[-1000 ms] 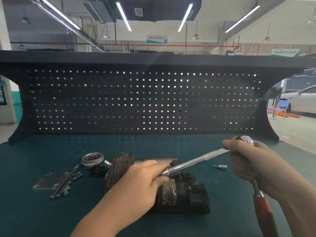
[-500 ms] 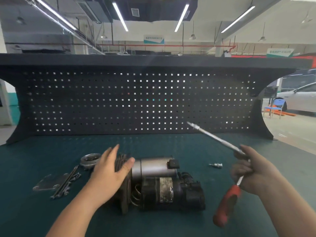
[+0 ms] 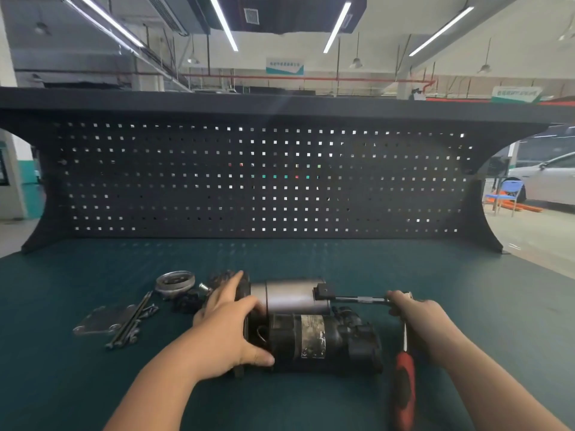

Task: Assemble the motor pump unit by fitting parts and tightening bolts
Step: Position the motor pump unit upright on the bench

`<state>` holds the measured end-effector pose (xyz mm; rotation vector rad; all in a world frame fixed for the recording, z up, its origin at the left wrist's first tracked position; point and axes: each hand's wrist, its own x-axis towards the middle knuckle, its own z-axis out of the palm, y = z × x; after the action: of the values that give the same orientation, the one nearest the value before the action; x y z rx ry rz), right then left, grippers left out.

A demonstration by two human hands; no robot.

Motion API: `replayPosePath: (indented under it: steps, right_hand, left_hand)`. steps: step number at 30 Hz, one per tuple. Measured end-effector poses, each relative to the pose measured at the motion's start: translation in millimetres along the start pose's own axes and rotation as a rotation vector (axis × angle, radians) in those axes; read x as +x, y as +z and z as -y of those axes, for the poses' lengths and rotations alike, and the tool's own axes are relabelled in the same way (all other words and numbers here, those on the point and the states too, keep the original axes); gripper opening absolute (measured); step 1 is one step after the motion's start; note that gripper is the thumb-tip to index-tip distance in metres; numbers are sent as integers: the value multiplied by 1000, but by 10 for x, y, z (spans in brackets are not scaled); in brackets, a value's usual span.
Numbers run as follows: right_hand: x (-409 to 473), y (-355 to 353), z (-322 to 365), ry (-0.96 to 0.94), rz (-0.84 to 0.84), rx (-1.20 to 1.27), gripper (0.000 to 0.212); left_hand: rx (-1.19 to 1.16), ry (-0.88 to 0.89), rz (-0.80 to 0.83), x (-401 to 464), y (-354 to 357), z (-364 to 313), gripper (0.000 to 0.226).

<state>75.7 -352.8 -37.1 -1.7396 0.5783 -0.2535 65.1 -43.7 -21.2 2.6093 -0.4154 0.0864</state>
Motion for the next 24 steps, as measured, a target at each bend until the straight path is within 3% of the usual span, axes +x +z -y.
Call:
replayPosePath:
  steps: [4,7,10,11,13,16,22,24]
  right_hand:
    - [10,38,-34,-178,-86,-426,43]
    - [30,71,-95,-244,-94,-568,40]
    - [-60,97,24,-436,-191,-629,28]
    - [-130,102,85,-491,-147,-547,35]
    - [-341,114,201,-523,136,-505,65]
    - [-539,158,196,-494,480,-824,108]
    - [-478,233,98,-591,439,-863,102]
    - [-471,245,90,-585,402,-806,101]
  left_hand:
    - [136,-39,26,-8,47,-9,51]
    - [173,-50,1,-11,77,-50,42]
    - [209,-51,-4,-14,91,-73,36]
    - [212,-47,-4,-15,91,-79,33]
    - [184,-36,-11,-21,92,-105,21]
    - [186,6,-44,-31,110,-146,16]
    - [108,39,-5,-32,78,-187,7]
    - [104,41,62,-40,52,-149,29]
